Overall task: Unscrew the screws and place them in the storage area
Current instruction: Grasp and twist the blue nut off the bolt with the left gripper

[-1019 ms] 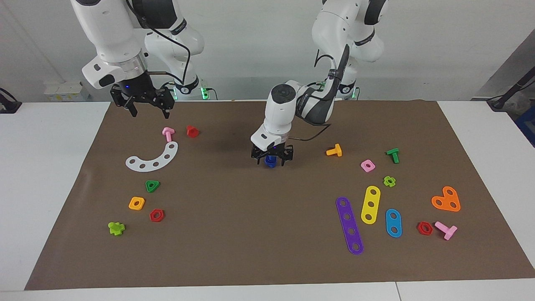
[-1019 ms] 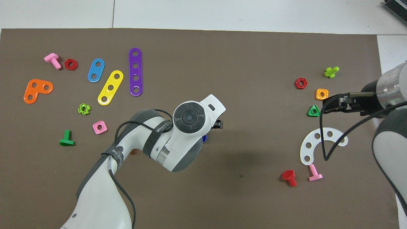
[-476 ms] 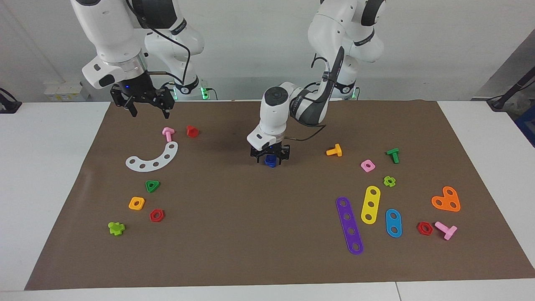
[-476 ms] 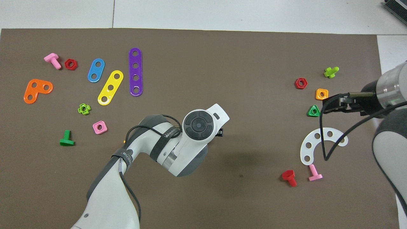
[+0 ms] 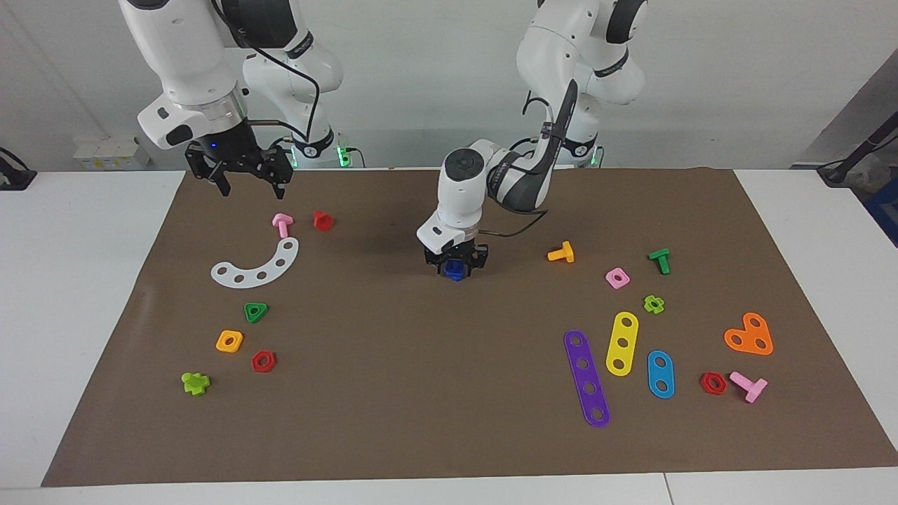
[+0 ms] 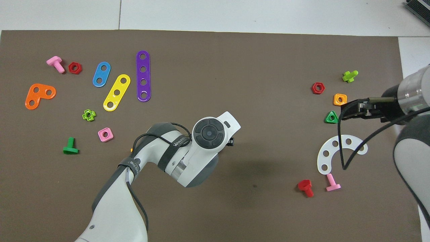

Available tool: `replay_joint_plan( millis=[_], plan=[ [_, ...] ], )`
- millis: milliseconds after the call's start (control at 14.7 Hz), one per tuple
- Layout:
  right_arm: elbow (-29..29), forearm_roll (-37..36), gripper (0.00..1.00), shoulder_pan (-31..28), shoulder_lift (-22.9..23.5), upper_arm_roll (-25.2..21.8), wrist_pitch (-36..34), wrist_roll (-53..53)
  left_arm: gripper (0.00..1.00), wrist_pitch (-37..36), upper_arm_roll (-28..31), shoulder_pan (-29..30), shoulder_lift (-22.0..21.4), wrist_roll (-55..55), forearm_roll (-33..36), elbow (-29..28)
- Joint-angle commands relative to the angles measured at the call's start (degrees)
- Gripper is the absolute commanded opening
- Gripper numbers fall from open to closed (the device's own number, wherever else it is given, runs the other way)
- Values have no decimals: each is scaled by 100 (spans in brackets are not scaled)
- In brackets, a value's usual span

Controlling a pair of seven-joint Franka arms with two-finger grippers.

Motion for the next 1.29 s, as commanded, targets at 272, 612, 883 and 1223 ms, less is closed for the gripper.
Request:
replay_joint_plan(
  millis=[272, 612, 883, 1223],
  plan=[
    [52, 36, 100, -52, 4, 20, -104, -8, 0, -150, 84, -30, -147, -30, 111, -109],
    [52, 36, 100, -52, 4, 20, -104, -8, 0, -474, 84, 14, -104, -56, 67, 302],
    [52, 36, 100, -52, 4, 20, -104, -8, 0, -1099, 119, 31, -51, -65, -12, 910],
    [52, 36, 100, -52, 4, 20, -95, -8, 0, -1565, 146, 504, -121, 5, -144, 1384]
  ],
)
